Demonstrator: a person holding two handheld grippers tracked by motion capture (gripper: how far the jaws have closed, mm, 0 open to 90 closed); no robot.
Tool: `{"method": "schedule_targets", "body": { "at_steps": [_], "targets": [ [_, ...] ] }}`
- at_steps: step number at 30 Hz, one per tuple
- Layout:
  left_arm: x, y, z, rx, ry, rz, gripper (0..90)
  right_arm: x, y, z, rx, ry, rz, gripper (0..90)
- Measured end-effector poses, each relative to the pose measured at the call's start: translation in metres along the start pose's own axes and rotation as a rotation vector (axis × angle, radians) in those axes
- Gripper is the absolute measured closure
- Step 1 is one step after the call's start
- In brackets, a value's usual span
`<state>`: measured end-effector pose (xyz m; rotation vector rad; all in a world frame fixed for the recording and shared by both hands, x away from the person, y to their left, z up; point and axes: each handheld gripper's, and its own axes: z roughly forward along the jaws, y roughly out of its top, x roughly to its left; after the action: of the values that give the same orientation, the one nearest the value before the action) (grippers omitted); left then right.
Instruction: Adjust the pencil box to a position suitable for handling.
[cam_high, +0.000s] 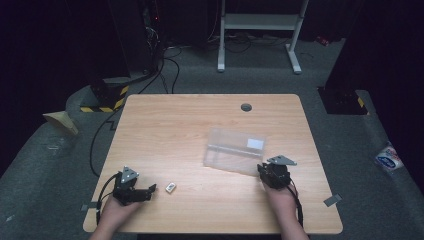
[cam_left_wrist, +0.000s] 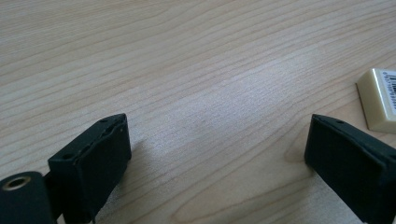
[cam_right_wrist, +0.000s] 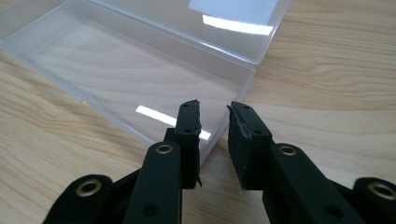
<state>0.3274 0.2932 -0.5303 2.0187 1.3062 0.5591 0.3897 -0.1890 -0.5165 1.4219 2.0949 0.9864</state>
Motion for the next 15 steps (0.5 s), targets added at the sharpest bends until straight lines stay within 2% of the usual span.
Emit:
{"method": "schedule_targets", "body": {
  "at_steps": [7, 15],
  "targets": [
    [0.0, 0.0, 0.0, 0.0, 0.0, 0.0, 7.2, 0.02, 0.006, 0.009, 0.003, 0.021, -0.038, 72.9],
    [0.0, 0.0, 0.0, 0.0, -0.001, 0.001, 7.3, 0.02, 0.006, 0.008, 0.004, 0.022, -0.063, 73.2]
  ]
}}
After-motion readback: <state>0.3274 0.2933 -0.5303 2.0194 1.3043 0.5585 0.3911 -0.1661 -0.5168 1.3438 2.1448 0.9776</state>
